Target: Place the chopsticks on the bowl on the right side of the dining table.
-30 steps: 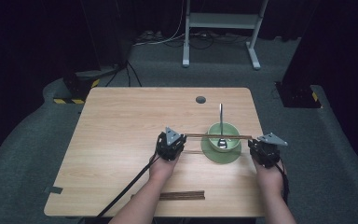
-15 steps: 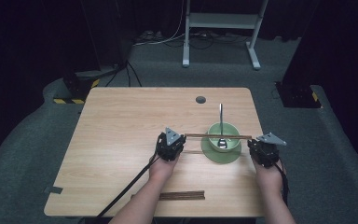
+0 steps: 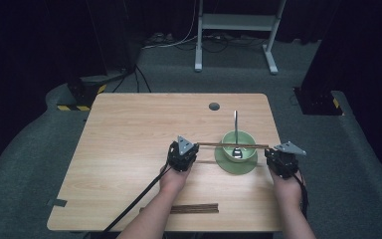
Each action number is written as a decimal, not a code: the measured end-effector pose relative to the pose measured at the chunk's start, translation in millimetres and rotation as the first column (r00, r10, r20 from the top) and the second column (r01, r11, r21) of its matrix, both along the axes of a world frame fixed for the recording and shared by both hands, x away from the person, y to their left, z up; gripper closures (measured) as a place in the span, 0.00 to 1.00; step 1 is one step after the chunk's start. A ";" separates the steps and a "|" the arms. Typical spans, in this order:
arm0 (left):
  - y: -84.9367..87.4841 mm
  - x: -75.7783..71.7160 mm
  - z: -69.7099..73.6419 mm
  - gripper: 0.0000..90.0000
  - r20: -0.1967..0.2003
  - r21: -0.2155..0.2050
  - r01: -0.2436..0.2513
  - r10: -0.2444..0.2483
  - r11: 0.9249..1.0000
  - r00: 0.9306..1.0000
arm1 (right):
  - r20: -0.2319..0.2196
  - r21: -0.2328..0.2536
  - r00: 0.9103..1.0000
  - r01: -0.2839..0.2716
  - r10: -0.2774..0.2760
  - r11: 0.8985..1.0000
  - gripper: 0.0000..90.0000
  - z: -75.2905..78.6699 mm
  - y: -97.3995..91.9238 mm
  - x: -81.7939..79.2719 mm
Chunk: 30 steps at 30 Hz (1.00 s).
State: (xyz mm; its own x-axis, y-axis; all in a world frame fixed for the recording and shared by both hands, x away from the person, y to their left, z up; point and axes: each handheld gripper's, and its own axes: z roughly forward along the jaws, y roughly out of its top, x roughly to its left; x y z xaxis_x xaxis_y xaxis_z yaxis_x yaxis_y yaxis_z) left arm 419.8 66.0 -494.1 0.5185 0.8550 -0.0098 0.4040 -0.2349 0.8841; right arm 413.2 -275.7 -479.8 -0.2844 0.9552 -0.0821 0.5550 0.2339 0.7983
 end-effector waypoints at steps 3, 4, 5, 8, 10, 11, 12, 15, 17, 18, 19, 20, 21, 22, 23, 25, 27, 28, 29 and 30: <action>-0.4 -0.2 -0.4 0.93 -0.002 0.000 -0.001 0.001 1.000 1.000 | 0.002 0.000 1.000 -0.001 0.001 1.000 0.86 0.1 -0.2 0.3; -0.5 -0.2 -0.7 0.93 -0.001 0.000 -0.002 0.002 1.000 1.000 | 0.001 0.001 1.000 0.000 0.000 1.000 0.86 -0.1 0.0 0.4; -0.5 -0.2 -0.7 0.93 -0.001 0.000 -0.002 0.002 1.000 1.000 | 0.001 0.001 1.000 0.000 0.000 1.000 0.86 -0.1 0.0 0.4; -0.1 0.0 -0.3 0.93 0.001 0.005 -0.003 0.003 1.000 1.000 | 0.003 -0.002 1.000 -0.002 0.002 1.000 0.86 -0.5 0.1 0.9; 0.2 0.1 -0.1 0.93 0.001 0.005 -0.005 0.005 1.000 1.000 | 0.002 0.000 1.000 0.000 0.000 1.000 0.86 -0.3 0.1 0.6; 0.2 0.1 -0.1 0.93 0.001 0.005 -0.005 0.005 1.000 1.000 | 0.002 0.000 1.000 0.000 0.000 1.000 0.86 -0.3 0.1 0.6; 0.3 0.1 0.0 0.93 0.003 0.003 -0.006 0.006 1.000 1.000 | 0.002 0.000 1.000 0.001 -0.001 1.000 0.86 -0.1 0.0 0.5; 0.3 0.1 0.0 0.93 0.004 0.004 -0.006 0.006 1.000 1.000 | 0.003 -0.002 1.000 -0.001 0.001 1.000 0.86 0.0 -0.4 0.6; 0.3 0.1 -0.1 0.93 0.002 0.002 -0.006 0.006 1.000 1.000 | 0.003 -0.003 1.000 -0.002 0.002 1.000 0.86 0.1 -0.4 0.7; 0.1 0.0 -0.3 0.93 0.003 0.004 -0.007 0.007 1.000 1.000 | 0.003 -0.004 1.000 -0.003 0.003 1.000 0.86 0.0 -0.3 0.8; 0.0 -0.1 -0.4 0.93 0.003 0.004 -0.007 0.007 1.000 1.000 | 0.003 -0.004 1.000 -0.004 0.004 1.000 0.86 0.0 -0.4 0.8; -0.1 -0.2 -0.5 0.93 0.003 0.004 -0.007 0.007 1.000 1.000 | 0.003 -0.004 1.000 -0.003 0.003 1.000 0.86 0.1 -0.2 0.7; -0.1 -0.3 -0.6 0.93 0.003 0.004 -0.007 0.007 1.000 1.000 | 0.003 -0.004 1.000 -0.004 0.004 1.000 0.86 0.0 0.0 0.8; 0.0 -0.3 -0.6 0.93 0.003 0.004 -0.007 0.007 1.000 1.000 | 0.004 -0.004 1.000 -0.004 0.004 1.000 0.86 -0.1 0.1 0.8; 0.0 -0.3 -0.6 0.93 0.003 0.004 -0.007 0.007 1.000 1.000 | 0.004 -0.004 1.000 -0.004 0.004 1.000 0.86 -0.1 0.1 0.8; 0.1 -0.3 -0.7 0.93 0.002 0.005 -0.006 0.006 1.000 1.000 | 0.004 -0.004 1.000 -0.003 0.003 1.000 0.86 -0.3 0.3 0.8; 0.2 -0.3 -0.6 0.93 0.002 0.005 -0.007 0.007 1.000 1.000 | 0.005 -0.004 1.000 -0.004 0.004 1.000 0.86 -0.7 0.5 1.0; 0.2 -0.3 -0.5 0.93 0.003 0.006 -0.007 0.007 1.000 1.000 | 0.006 -0.006 1.000 -0.004 0.004 1.000 0.86 -0.6 0.6 1.0; 0.2 -0.3 -0.5 0.93 0.003 0.007 -0.007 0.007 1.000 1.000 | 0.006 -0.006 1.000 -0.004 0.004 1.000 0.86 -0.5 0.7 0.9; 0.2 -0.4 -0.6 0.93 0.003 0.006 -0.006 0.006 1.000 1.000 | 0.006 -0.006 1.000 -0.004 0.004 1.000 0.86 -0.4 0.6 0.9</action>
